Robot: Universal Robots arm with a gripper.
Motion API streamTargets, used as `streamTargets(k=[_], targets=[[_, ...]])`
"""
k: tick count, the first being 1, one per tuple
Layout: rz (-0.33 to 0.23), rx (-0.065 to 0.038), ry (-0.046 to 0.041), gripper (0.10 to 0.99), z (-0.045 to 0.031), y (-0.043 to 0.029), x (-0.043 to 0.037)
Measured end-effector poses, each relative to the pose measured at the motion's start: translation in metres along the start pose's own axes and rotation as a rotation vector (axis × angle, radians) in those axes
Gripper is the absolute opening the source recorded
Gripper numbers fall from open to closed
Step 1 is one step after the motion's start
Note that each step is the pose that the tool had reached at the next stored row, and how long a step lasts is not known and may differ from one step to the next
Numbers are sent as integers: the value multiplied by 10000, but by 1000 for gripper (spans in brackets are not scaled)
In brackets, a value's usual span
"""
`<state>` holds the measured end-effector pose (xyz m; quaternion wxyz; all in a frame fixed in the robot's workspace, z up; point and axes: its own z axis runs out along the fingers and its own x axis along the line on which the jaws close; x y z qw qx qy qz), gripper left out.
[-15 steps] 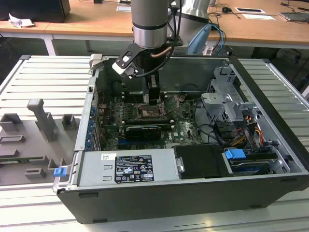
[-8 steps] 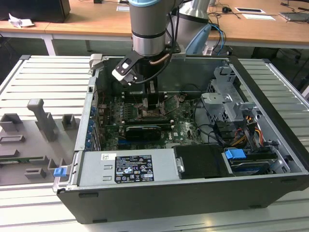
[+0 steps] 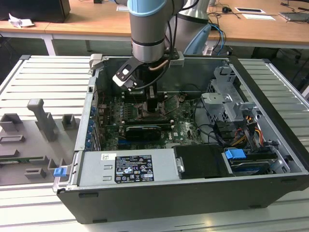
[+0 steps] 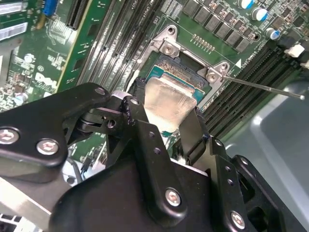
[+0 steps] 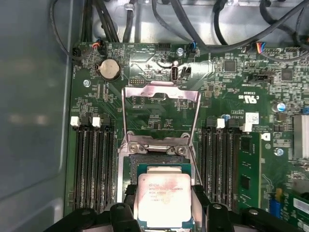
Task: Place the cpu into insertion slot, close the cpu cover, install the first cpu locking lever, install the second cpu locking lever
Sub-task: 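Place the cpu into insertion slot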
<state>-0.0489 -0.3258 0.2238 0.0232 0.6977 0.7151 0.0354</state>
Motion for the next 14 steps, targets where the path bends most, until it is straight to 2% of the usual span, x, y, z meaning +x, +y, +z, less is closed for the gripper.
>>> streamTargets(k=[7, 14], targets=[[241, 14, -47, 525, 119, -9, 24], [480, 13, -67, 525, 157, -11, 50]])
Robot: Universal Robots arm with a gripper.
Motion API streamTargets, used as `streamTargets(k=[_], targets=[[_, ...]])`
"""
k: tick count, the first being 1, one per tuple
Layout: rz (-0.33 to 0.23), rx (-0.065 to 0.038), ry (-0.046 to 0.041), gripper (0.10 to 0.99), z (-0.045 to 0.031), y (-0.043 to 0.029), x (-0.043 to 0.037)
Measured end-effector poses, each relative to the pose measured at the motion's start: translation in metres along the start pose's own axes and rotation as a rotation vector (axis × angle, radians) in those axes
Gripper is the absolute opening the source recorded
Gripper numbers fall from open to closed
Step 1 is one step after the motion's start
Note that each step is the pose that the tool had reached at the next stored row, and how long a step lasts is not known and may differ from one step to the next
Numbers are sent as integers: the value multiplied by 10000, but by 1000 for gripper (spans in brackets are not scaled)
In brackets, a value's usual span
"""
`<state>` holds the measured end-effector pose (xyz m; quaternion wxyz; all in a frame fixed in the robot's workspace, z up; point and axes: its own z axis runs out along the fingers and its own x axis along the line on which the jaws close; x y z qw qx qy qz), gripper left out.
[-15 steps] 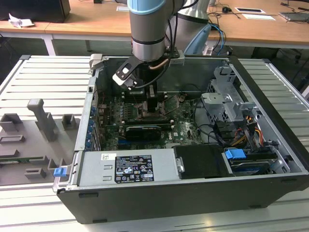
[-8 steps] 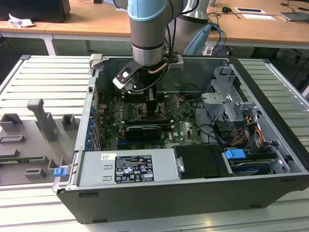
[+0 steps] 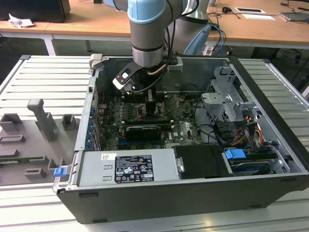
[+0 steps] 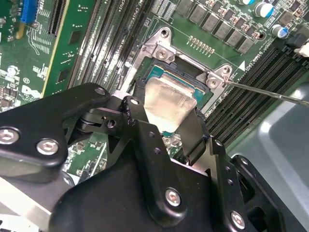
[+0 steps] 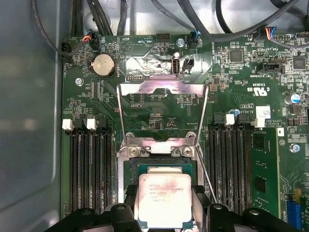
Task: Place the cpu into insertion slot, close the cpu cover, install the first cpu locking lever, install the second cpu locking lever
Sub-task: 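Place the cpu into insertion slot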
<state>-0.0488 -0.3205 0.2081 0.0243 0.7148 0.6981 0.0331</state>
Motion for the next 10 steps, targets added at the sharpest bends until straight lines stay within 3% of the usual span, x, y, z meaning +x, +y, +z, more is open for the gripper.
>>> streamTargets(k=[6, 10], targets=[[7, 8, -8, 525, 72, 6, 12], [7, 9, -9, 525, 76, 6, 12]])
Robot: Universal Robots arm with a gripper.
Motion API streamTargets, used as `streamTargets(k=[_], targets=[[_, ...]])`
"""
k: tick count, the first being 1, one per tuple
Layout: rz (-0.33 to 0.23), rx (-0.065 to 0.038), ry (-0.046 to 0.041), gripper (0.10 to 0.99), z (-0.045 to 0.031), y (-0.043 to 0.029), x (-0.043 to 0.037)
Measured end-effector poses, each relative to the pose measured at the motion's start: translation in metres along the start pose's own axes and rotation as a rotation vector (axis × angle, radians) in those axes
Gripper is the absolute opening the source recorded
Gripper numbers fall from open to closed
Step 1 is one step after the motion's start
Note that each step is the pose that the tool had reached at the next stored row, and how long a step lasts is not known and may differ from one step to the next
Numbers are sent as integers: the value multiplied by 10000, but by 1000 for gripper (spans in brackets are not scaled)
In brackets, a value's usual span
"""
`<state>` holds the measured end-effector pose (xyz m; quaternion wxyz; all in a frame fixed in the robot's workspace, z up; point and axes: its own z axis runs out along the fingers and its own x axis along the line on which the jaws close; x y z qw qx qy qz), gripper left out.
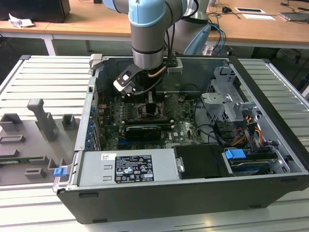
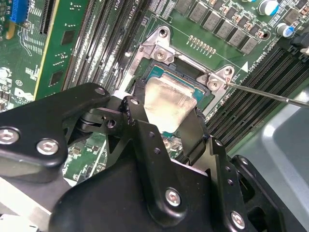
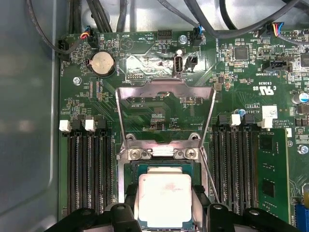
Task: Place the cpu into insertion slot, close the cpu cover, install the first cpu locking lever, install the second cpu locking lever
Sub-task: 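Place the cpu into insertion slot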
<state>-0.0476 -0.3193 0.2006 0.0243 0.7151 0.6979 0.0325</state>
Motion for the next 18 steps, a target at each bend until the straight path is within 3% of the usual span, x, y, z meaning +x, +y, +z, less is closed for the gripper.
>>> streamTargets(k=[3, 5, 12, 18], targets=[[0, -2, 2, 541, 2, 0, 0], [1, -1, 8, 663, 4, 0, 4], [9, 2, 102, 663, 27, 14, 54], [7, 2, 87, 663, 7, 16, 43]])
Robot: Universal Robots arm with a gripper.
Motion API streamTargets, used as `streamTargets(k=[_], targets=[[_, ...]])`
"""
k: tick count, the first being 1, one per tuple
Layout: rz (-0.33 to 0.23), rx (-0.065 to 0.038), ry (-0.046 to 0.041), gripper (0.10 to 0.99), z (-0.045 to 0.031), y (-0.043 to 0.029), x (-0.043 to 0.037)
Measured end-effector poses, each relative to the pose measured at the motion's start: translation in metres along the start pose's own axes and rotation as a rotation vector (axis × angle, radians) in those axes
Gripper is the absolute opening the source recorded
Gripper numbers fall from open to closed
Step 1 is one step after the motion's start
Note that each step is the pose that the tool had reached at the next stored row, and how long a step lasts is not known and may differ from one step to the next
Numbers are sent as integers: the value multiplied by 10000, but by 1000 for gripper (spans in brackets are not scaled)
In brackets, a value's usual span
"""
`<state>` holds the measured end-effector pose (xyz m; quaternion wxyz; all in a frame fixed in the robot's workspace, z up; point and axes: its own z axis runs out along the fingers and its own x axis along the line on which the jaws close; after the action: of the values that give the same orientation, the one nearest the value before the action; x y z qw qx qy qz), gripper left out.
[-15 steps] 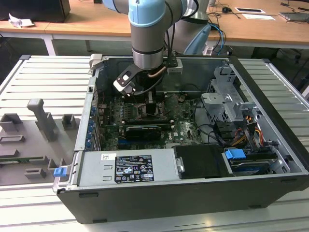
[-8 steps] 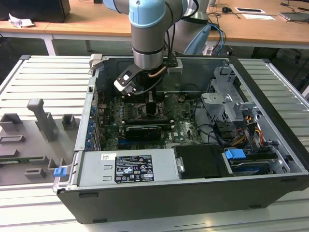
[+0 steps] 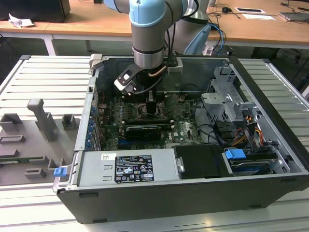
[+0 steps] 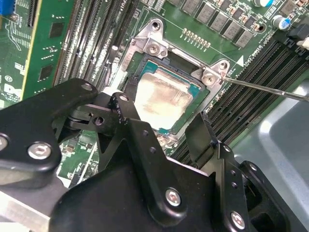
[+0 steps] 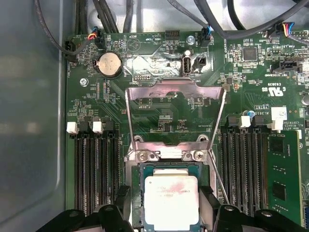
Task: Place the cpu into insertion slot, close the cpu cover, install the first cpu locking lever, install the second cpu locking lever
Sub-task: 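Place the cpu into insertion slot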
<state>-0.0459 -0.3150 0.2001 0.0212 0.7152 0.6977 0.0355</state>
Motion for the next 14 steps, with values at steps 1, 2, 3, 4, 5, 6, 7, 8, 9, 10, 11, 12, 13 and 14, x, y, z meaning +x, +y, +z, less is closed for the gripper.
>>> streamTargets(k=[1, 2, 3, 4, 5, 6, 7, 8, 9, 10, 11, 12, 13, 14], targets=[[0, 0, -1, 663, -3, 0, -7], [1, 0, -2, 663, -3, 1, -14], [0, 0, -1, 663, -4, 1, -20], [0, 1, -4, 663, -10, 2, -24], [1, 1, -3, 663, -23, 2, -25], [2, 0, -3, 663, -39, 3, -26], [1, -1, -2, 663, -59, 5, -25], [0, -1, -2, 663, -78, 7, -25], [0, 0, -3, 663, -117, 10, -24], [0, 0, -3, 663, -156, 13, -23], [-1, 0, -4, 663, -177, 15, -24], [-1, 0, -10, 647, -208, 18, -30], [-3, -2, -35, 337, -229, 20, -48], [-2, -1, -42, 278, -232, 20, -51]])
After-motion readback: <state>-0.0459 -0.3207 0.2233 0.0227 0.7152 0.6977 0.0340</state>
